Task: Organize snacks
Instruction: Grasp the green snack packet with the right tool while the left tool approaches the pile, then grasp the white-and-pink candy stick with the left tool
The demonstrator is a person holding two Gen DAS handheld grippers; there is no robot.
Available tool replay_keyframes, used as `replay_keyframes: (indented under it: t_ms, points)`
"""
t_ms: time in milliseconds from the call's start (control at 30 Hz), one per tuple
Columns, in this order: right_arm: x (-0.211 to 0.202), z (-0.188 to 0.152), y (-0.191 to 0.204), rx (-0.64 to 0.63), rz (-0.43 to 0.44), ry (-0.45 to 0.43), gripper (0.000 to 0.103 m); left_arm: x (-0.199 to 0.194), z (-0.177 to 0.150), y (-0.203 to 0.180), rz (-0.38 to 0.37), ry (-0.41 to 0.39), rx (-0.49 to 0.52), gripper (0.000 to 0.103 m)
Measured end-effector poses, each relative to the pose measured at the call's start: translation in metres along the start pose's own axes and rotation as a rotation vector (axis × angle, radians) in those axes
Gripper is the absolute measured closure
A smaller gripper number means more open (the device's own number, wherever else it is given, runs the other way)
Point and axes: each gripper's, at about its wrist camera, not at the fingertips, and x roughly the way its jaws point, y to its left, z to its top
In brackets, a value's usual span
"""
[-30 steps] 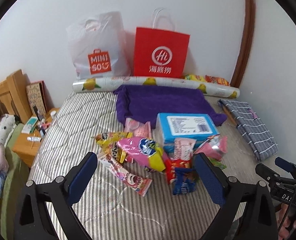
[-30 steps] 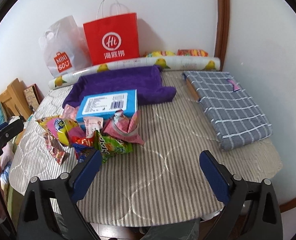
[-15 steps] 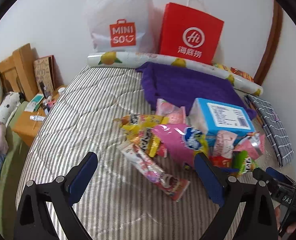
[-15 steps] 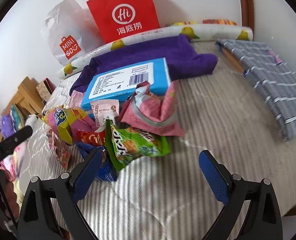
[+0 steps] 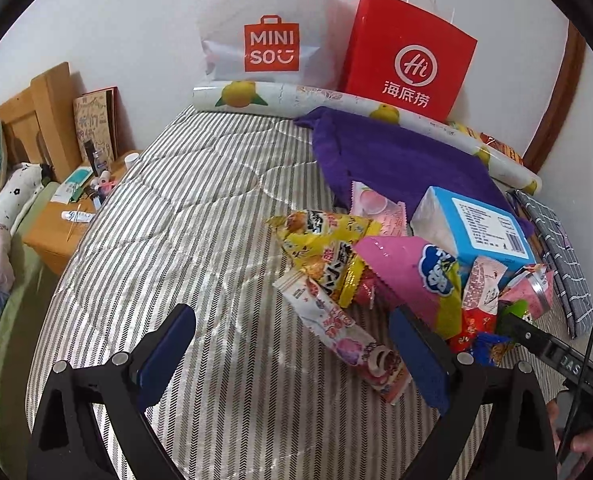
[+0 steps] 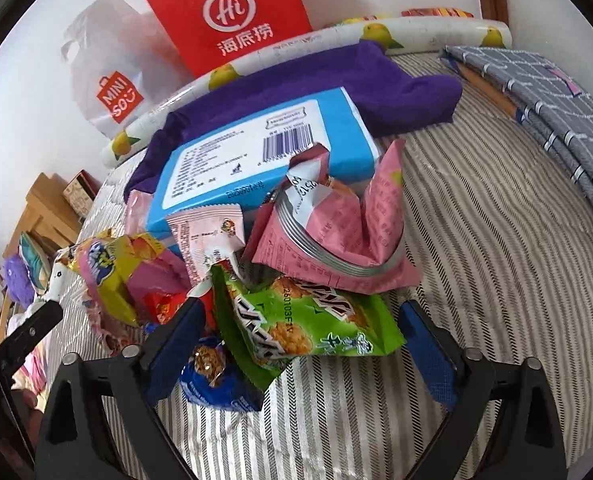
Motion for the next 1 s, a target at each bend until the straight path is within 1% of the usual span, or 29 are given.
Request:
replay_keyframes:
  t_ms: [33, 67, 100, 133, 333, 467, 600, 800, 1000]
  points:
    - [0.002, 0.0, -0.002, 0.01, 0.012, 0.012, 0.027, 0.0, -0.001, 0.001, 0.0, 0.002, 0.0, 0.005]
    - [0.002, 0.0, -0.005, 0.025, 0.033, 0.02, 0.029, 0.0, -0.001, 0.002, -0.001, 0.003, -0.001, 0.005]
    - [0.001, 0.0, -0.006, 0.033, 0.044, 0.02, 0.033, 0.001, -0.001, 0.003, -0.001, 0.003, -0.001, 0.005]
    - [-0.002, 0.0, -0.008, 0.039, 0.056, 0.017, 0.034, 0.0, -0.002, 0.004, -0.001, 0.003, 0.001, 0.005]
    - [-0.022, -0.006, -0.01, 0.029, 0.058, -0.003, 0.035, 0.0, -0.005, 0.006, -0.004, 0.011, -0.003, 0.005]
    - [-0.041, -0.01, -0.012, 0.012, 0.061, -0.031, 0.035, -0.002, -0.009, 0.004, -0.015, 0.014, 0.001, 0.005]
    - [-0.056, -0.013, -0.016, -0.002, 0.047, -0.064, 0.035, 0.0, -0.012, -0.001, -0.017, 0.024, 0.005, 0.005]
    - [-0.066, -0.019, -0.022, -0.041, 0.009, -0.081, 0.035, 0.011, -0.015, -0.001, -0.023, 0.052, -0.033, 0.007]
    - [-0.074, -0.027, -0.035, -0.069, -0.019, -0.102, 0.035, 0.025, -0.017, -0.01, -0.019, 0.068, -0.02, 0.007]
